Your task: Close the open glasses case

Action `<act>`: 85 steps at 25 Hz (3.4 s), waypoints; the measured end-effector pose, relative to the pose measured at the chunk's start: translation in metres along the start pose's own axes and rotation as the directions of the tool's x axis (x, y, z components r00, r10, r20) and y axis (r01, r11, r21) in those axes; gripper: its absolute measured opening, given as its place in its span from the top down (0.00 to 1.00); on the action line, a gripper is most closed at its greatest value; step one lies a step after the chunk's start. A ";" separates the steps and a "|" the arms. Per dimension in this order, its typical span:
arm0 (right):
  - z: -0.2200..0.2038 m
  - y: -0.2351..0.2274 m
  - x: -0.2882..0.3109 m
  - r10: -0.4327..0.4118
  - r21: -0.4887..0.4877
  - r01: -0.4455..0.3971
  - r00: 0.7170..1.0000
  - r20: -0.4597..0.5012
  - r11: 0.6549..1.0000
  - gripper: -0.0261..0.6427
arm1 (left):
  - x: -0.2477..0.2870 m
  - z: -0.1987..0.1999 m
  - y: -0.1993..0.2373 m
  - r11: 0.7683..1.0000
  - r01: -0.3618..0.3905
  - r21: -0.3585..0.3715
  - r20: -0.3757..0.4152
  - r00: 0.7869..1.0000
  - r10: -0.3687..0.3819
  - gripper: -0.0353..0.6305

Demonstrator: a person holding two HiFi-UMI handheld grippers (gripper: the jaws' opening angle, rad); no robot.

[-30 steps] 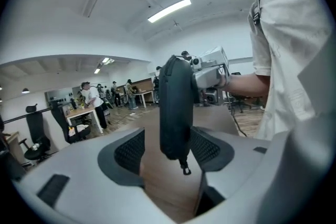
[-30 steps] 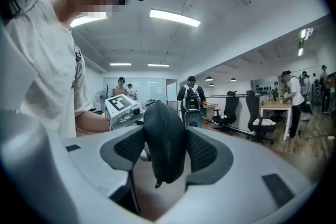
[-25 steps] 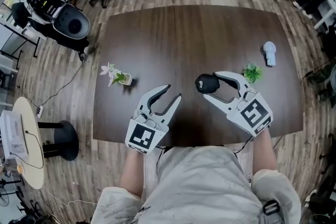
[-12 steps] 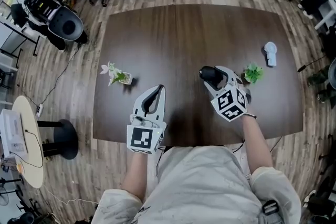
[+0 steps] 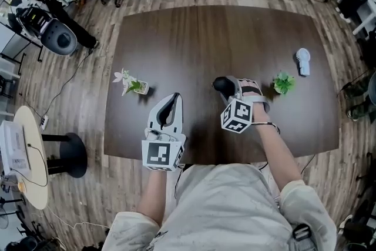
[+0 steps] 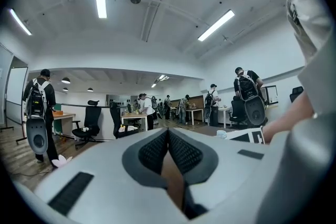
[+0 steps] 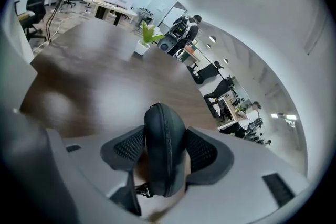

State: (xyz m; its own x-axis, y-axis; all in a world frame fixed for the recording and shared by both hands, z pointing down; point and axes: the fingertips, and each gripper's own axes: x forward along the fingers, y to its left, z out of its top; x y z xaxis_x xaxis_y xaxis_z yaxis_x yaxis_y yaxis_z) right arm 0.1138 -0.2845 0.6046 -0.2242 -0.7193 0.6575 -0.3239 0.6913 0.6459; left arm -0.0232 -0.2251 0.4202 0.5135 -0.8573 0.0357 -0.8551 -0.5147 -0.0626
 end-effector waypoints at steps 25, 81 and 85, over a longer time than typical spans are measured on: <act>-0.015 0.029 0.027 0.093 0.011 -0.093 0.995 -0.045 0.996 0.59 | 0.002 -0.007 -0.002 1.000 0.004 -0.007 -0.013 1.000 -0.004 0.94; -0.030 -0.187 -0.253 -0.696 0.820 0.233 0.672 0.252 0.522 0.63 | 0.035 0.055 0.024 0.988 -0.135 0.070 0.118 0.985 0.126 0.94; -0.036 -0.185 -0.251 -0.695 0.827 0.238 0.680 0.233 0.510 0.63 | 0.031 0.061 0.023 0.986 -0.147 0.075 0.129 0.982 0.136 0.94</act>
State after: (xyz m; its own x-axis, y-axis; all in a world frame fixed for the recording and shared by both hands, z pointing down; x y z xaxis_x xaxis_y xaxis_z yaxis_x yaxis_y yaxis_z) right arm 0.2632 -0.2297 0.3346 -0.1415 -0.9857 -0.0917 -0.9783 0.1251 0.1653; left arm -0.0223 -0.2633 0.3595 0.3971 -0.9121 -0.1019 -0.9133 -0.3818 -0.1415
